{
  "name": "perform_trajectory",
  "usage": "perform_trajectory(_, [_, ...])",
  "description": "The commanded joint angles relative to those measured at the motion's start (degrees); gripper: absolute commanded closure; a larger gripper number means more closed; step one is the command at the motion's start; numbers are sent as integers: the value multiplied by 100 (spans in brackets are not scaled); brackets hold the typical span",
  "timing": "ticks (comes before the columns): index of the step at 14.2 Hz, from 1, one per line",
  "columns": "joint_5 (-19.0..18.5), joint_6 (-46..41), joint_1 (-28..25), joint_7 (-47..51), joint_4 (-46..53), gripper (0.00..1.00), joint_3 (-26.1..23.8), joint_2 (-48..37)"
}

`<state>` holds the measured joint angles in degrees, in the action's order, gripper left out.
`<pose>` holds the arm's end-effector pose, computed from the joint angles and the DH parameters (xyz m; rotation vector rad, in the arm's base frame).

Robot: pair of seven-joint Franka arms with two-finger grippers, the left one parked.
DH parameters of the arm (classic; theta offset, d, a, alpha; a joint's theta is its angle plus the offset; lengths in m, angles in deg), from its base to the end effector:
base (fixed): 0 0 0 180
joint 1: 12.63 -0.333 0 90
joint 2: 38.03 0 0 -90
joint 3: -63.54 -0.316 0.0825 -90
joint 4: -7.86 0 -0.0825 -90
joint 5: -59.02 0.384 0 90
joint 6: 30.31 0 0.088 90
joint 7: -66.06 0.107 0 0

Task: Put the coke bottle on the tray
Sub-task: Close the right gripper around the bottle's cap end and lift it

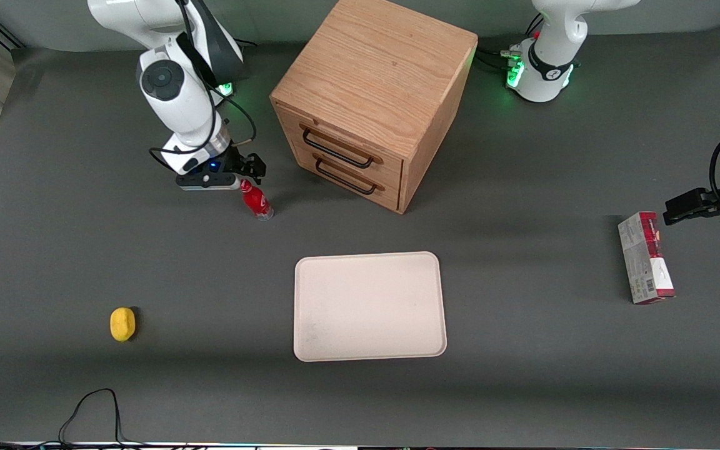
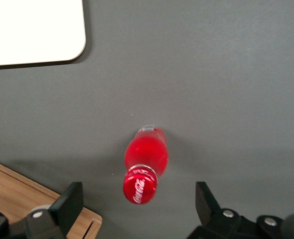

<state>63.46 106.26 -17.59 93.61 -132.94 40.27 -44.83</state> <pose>0.4149 0.2227 0.3417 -3.1168 0.0704 -0.0449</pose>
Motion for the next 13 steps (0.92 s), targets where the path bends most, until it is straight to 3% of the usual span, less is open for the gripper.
perform_trajectory(1, [119,256,13,102,-88,0,-29,144])
perform_trajectory(2, [110,273,13,102,-114,0,-29,144])
perform_trajectory(4, [83,335,13,93,-123,14,-29,170])
perform_trajectory(5, [83,387,13,93,-149,26,-29,222])
perform_trajectory(7, [83,432,13,93,-149,60,-29,240])
perform_trajectory(10, [83,432,21,84,-132,97,-29,240])
perform_trajectory(13, [57,301,56,5,165,100,-11,249])
